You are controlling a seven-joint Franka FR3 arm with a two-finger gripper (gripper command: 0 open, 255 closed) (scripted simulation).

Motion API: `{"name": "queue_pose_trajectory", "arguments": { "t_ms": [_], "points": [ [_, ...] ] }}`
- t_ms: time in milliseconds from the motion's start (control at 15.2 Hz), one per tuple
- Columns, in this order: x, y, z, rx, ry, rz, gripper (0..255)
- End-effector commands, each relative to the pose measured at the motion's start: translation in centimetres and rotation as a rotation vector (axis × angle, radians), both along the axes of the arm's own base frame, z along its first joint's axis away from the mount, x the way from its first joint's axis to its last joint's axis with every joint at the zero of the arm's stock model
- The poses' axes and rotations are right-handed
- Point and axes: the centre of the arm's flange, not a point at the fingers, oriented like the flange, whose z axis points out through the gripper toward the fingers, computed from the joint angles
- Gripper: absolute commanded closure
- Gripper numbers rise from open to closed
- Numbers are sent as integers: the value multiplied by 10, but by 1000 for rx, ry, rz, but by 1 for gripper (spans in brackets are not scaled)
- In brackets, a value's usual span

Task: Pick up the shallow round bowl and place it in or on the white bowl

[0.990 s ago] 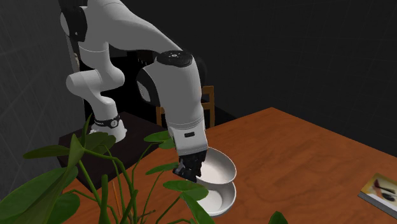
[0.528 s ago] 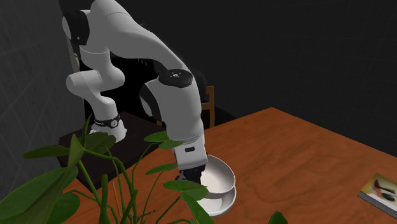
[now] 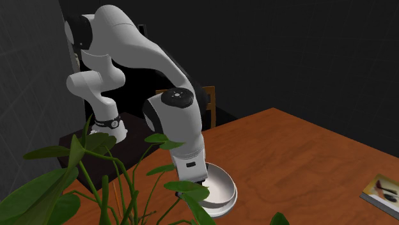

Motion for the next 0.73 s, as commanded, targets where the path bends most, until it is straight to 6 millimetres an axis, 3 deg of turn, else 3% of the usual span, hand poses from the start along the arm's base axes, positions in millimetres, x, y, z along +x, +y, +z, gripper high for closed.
{"name": "queue_pose_trajectory", "arguments": {
  "t_ms": [0,396,462,660],
  "points": [
    [1,0,-4,0,-1,0,255],
    [1,0,-4,0,-1,0,255],
    [1,0,-4,0,-1,0,0],
    [0,0,-4,0,-1,0,0]
  ]
}}
